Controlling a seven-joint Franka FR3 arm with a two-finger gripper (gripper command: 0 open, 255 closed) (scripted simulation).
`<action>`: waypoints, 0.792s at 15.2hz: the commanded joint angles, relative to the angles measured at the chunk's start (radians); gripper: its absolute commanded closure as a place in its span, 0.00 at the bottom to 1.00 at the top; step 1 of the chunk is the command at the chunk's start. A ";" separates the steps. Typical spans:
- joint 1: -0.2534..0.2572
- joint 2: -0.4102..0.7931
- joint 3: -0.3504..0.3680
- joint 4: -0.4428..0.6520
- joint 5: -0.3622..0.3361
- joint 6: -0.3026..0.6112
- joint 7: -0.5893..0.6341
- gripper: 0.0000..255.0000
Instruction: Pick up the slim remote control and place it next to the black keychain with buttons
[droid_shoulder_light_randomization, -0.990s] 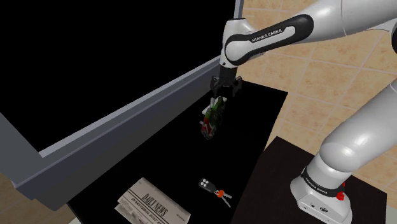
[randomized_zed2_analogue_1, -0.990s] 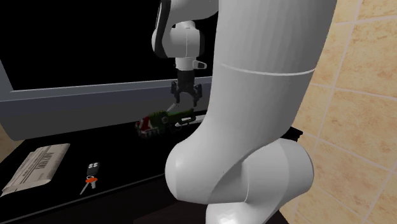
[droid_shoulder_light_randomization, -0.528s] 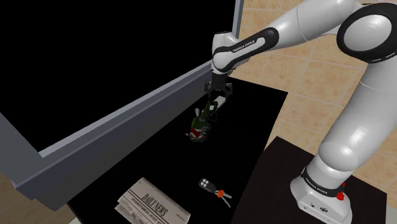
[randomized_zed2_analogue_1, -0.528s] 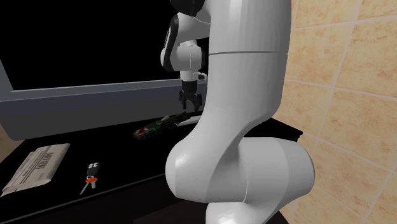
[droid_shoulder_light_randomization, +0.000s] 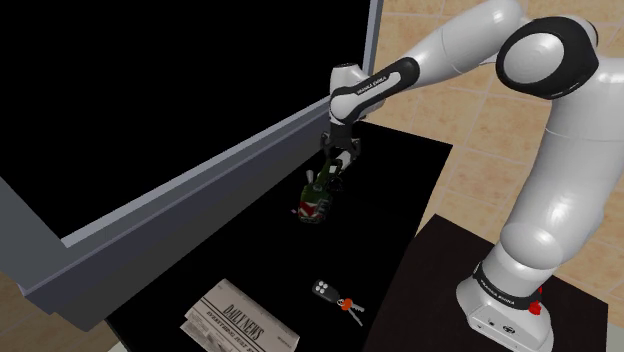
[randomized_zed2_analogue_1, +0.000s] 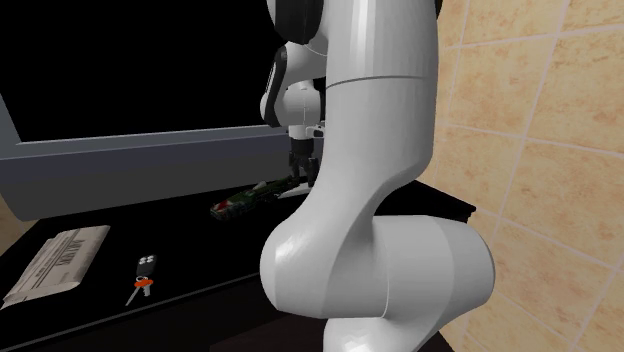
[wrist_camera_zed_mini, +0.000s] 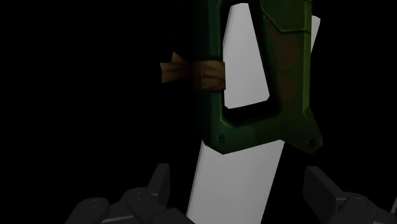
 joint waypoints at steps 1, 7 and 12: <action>0.000 0.016 -0.001 -0.008 -0.004 0.024 0.003 0.00; 0.001 0.027 -0.002 -0.016 -0.007 0.043 0.005 0.00; 0.001 0.027 -0.002 -0.016 -0.007 0.043 0.005 1.00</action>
